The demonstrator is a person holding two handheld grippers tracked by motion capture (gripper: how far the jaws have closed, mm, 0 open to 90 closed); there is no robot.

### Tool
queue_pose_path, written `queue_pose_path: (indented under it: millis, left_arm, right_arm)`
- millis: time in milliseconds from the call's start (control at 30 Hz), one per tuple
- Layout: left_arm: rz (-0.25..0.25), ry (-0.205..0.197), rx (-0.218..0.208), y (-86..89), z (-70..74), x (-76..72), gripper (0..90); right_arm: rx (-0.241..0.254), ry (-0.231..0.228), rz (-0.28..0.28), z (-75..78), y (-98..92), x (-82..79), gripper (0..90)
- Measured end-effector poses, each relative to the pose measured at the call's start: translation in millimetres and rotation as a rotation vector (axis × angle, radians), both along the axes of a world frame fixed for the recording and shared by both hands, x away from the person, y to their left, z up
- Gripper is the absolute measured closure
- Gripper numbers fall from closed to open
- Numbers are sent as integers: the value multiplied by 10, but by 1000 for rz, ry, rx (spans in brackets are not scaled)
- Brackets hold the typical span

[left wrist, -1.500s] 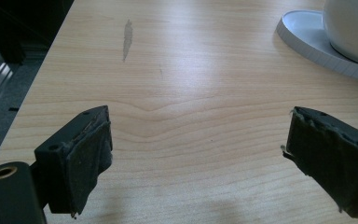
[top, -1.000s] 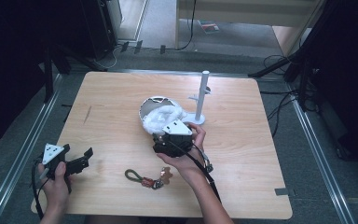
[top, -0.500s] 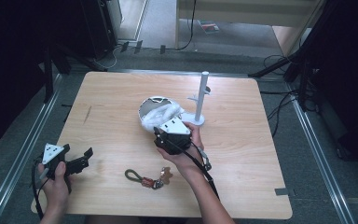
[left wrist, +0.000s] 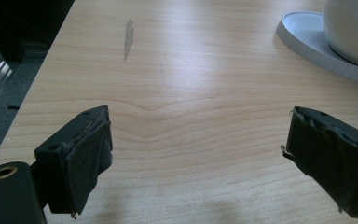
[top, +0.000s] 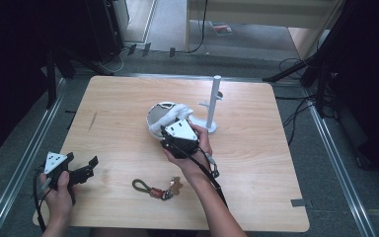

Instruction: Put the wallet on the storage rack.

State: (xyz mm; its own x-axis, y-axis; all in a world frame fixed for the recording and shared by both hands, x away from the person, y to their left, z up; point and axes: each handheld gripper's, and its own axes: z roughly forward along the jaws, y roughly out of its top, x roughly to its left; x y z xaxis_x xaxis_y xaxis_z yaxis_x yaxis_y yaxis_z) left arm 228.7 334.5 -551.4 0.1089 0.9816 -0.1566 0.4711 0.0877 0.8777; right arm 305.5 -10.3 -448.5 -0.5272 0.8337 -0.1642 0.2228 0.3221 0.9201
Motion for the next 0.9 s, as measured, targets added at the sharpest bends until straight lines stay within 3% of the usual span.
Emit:
queue_pose_path:
  millis: [233,333,533,767,833,900]
  left_arm:
    - [-1,2,1,0,0,-2,73]
    - [-3,3,6,1,1,-2,73]
    - [0,1,4,-4,-1,0,73]
    - [2,3,2,-6,0,-1,73]
    - [1,4,3,-4,1,-2,73]
    - [0,3,2,-4,0,-1,73]
  right_arm:
    - [7,61,2,-19,-63,45,373]
    - [-31,83,15,-80,-64,29,360]
    - [-66,75,6,-157,-65,9,343]
    - [-87,113,-18,-233,-22,25,341]
    - [-82,112,-26,-246,-6,26,359]
    - [-70,102,-35,-242,5,15,449]
